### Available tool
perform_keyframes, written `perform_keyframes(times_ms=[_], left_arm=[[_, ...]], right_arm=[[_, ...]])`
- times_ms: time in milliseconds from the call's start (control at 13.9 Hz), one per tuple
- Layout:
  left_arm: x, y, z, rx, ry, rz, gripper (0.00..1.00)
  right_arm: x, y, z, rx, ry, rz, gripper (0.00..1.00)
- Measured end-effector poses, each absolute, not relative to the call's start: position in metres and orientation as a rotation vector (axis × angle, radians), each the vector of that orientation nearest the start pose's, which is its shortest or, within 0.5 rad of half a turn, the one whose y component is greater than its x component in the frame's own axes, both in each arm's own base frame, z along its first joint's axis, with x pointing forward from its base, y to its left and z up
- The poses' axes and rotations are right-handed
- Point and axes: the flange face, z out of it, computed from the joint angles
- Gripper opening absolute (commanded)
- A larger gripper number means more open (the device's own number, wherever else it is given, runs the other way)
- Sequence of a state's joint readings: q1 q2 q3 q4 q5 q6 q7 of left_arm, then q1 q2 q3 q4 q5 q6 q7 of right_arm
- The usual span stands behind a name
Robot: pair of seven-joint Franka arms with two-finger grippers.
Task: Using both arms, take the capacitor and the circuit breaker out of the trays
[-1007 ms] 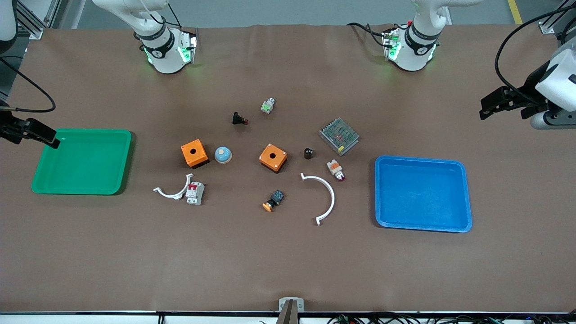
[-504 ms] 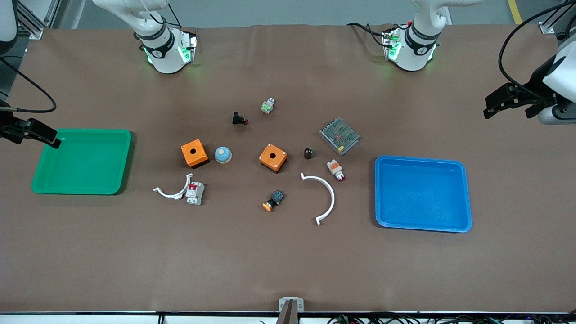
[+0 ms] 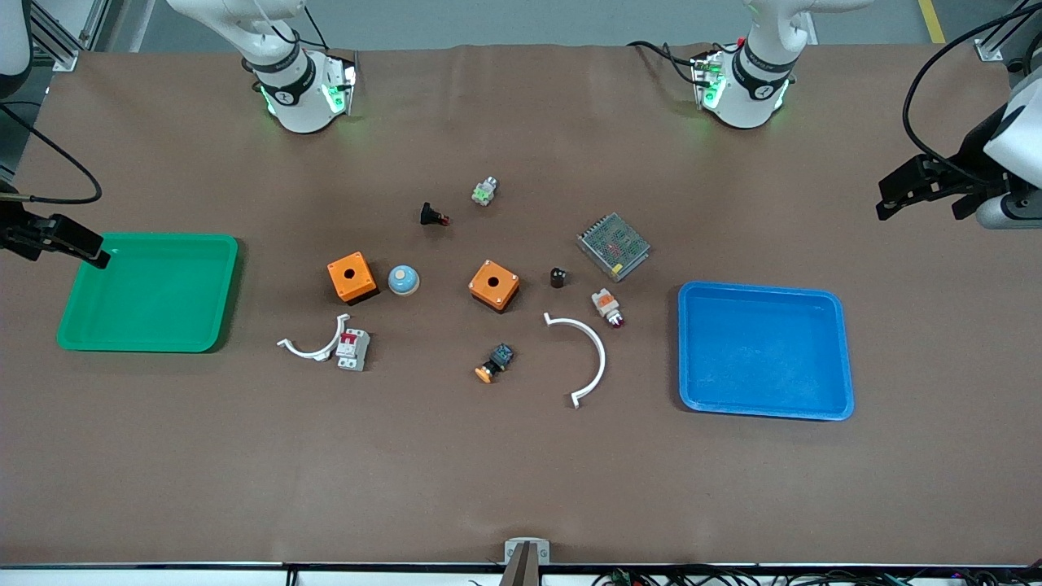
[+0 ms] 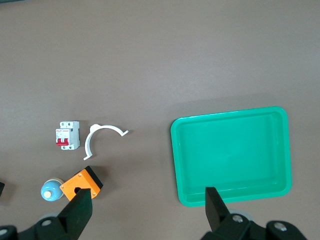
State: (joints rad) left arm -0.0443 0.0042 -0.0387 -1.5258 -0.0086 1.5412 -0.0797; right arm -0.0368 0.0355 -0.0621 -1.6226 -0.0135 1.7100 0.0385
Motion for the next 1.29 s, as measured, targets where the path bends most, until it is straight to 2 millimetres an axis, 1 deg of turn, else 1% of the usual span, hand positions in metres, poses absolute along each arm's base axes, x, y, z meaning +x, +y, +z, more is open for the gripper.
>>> perform_keyframes(times_ms=[216, 647, 935, 1295], left_arm=[[0.550, -0.043, 0.638, -3.150, -0.007, 0.012, 1.00], [0.549, -0.043, 0.639, -3.145, -0.005, 0.015, 1.00], [0.547, -0.046, 0.639, -3.143, 0.006, 0.029, 1.00], [0.545, -0.057, 0.640, -3.142, 0.035, 0.044, 1.00]], right_arm=[[0.574, -0.058, 0.592, -3.150, 0.214, -0.081, 1.00], [0.574, -0.058, 0.592, -3.150, 0.214, -0.081, 1.00], [0.574, -0.058, 0.592, -3.150, 0.215, -0.080, 1.00], [0.574, -0.058, 0.591, -3.143, 0.218, -0.076, 1.00]])
